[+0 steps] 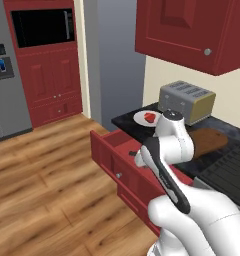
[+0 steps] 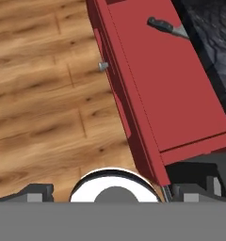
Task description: Pick up the knife from the drawer and place it on the cutting board. Then place the meat from the plate to the cutting board.
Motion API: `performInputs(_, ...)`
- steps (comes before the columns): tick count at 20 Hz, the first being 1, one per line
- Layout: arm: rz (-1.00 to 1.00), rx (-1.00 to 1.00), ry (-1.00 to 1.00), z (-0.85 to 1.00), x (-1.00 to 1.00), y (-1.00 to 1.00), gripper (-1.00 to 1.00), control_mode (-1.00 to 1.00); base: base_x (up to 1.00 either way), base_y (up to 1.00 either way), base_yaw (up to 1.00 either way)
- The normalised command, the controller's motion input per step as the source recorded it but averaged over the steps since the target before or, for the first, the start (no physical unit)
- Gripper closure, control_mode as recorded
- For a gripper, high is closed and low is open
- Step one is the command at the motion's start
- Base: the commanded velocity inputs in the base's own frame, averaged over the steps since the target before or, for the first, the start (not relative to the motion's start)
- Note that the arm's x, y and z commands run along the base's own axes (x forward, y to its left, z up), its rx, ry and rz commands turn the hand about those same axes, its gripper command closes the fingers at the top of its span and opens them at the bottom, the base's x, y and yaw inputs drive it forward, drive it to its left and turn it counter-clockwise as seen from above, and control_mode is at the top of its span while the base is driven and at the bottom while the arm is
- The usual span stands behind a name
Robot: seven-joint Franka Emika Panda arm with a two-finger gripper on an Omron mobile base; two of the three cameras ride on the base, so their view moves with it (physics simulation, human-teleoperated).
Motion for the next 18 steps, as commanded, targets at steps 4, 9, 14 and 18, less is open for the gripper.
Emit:
performInputs(4, 0.0, 0.0, 0.0, -0.43, 0.22, -0.01, -1.0, -1.0, 0.0, 0.0, 0.0)
performInputs(9, 0.02, 0.0, 0.0, -0.43, 0.21, 0.07, -1.0, -1.0, 0.0, 0.0, 0.0)
performInputs(14, 0.03, 0.0, 0.06, -0.5, 0.31, 0.0, -1.0, -1.0, 0.0, 0.0, 0.0)
performInputs(18, 0.05, 0.0, 0.05, -0.39, 0.34, -0.01, -1.0, -1.0, 0.0, 0.0, 0.0)
